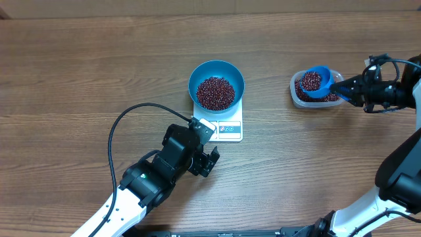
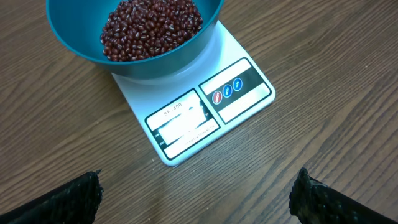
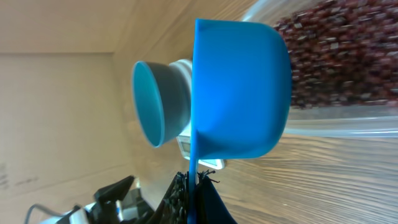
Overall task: Scoop item into bowl and weigh 150g on scale
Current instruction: 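Lift the filled blue scoop out of the tub with the right gripper, then carry the filled scoop with the right gripper over the teal bowl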
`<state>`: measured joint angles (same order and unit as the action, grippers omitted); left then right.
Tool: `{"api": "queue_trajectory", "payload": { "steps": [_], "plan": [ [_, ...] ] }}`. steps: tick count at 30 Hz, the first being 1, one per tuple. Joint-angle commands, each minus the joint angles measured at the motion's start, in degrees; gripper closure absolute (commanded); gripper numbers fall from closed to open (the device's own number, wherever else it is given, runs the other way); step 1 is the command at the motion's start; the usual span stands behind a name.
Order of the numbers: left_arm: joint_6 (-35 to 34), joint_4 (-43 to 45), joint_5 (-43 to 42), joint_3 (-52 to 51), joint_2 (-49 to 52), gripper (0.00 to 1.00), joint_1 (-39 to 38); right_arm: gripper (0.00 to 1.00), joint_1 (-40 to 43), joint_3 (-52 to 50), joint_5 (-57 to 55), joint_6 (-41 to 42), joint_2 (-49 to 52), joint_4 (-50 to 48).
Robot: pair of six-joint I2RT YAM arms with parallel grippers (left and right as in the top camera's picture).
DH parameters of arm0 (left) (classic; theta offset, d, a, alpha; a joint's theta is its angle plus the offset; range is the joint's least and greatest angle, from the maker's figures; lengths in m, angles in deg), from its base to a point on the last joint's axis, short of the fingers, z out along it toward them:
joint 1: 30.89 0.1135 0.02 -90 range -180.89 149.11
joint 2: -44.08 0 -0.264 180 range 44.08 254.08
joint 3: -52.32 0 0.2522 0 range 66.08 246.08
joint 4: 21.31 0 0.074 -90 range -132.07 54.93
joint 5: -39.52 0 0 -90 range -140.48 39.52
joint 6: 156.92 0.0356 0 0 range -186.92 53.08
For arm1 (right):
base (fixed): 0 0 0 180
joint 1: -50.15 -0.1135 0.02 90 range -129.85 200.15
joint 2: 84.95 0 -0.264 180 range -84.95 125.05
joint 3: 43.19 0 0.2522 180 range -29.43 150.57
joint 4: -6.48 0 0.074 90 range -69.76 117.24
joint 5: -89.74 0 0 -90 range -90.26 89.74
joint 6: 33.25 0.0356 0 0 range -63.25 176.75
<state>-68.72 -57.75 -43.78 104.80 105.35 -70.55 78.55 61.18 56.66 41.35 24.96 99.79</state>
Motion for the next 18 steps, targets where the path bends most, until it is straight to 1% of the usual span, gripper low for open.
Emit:
{"api": "queue_trajectory", "payload": {
  "steps": [1, 9, 18],
  "plan": [
    [-1.2, 0.0, 0.8, -0.4, -0.6, 0.01, -0.1, 0.96, -0.4, -0.2, 6.0, -3.3, 0.2, 0.6],
    [-1.2, 0.0, 0.8, -0.4, -0.6, 0.0, -0.1, 0.96, -4.0, 0.2, 7.5, -3.3, 0.0, 0.5],
    [-1.2, 0.0, 0.8, -0.4, -0.6, 0.0, -0.1, 0.96, -11.9, 4.7, 7.5, -2.4, 0.0, 0.5]
  ]
}}
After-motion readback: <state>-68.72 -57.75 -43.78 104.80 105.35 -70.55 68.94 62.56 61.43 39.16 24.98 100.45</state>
